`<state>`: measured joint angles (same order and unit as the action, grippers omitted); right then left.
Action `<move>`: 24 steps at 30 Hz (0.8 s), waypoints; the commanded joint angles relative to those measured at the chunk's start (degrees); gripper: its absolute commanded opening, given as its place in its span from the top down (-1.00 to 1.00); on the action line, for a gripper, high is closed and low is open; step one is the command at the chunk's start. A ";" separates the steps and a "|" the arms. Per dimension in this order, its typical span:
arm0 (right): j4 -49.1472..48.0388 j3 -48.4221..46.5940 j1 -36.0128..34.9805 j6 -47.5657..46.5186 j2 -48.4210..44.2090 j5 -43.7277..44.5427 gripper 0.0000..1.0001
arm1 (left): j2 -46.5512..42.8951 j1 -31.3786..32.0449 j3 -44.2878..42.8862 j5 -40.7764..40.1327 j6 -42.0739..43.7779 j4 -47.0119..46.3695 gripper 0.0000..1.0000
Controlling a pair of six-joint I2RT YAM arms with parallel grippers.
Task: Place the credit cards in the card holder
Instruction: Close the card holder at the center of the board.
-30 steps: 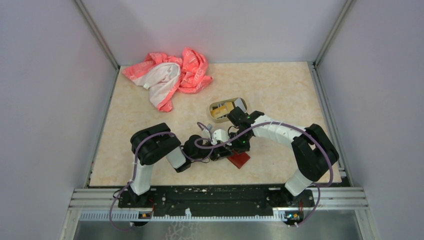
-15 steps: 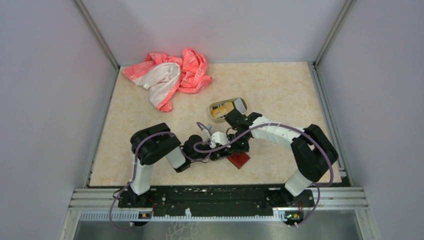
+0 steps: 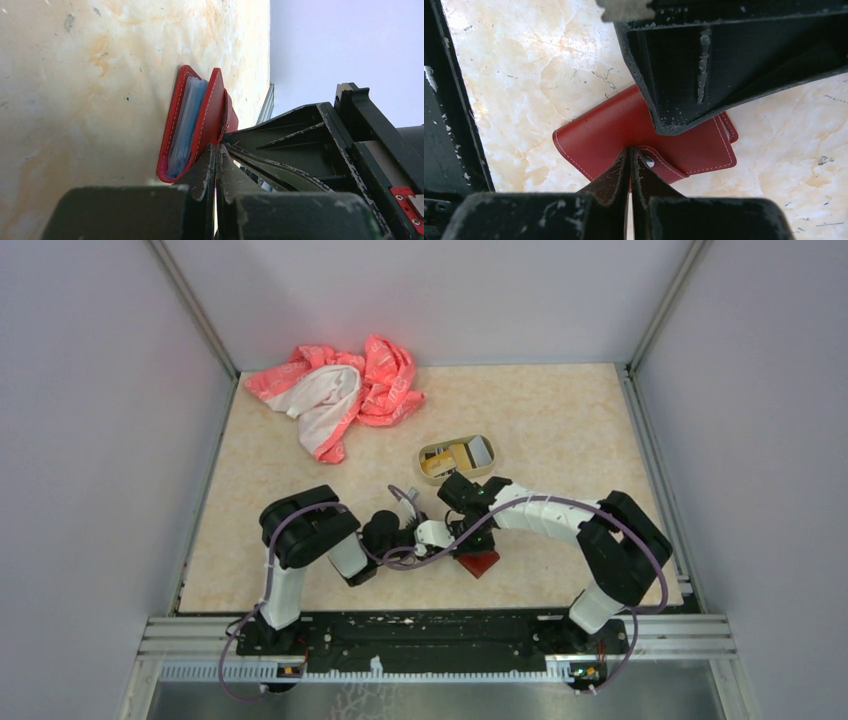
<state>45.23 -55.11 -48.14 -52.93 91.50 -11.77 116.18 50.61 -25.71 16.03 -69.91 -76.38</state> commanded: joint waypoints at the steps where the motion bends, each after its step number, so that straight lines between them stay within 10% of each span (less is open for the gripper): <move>1: 1.30 4.47 -1.64 1.82 3.30 -1.51 1.00 | 0.95 -0.25 1.05 0.05 -0.25 -3.62 1.00; 4: 1.07 2.81 -0.58 2.72 0.25 -4.74 1.00 | 0.45 -0.31 1.34 0.09 0.21 -4.12 1.00; 15: 5.27 -3.24 19.56 -0.07 -17.97 -24.91 -0.13 | -12.60 -1.49 4.20 0.31 12.60 1.48 0.91; 24: -18.94 -1.35 39.52 21.83 -36.33 -13.47 -0.97 | -47.07 -3.40 1.97 -11.09 37.80 42.44 -0.07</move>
<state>41.93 -56.34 -12.58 -45.10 63.79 -33.04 82.13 47.72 -20.69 13.39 -47.22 -57.60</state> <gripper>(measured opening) 0.963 0.407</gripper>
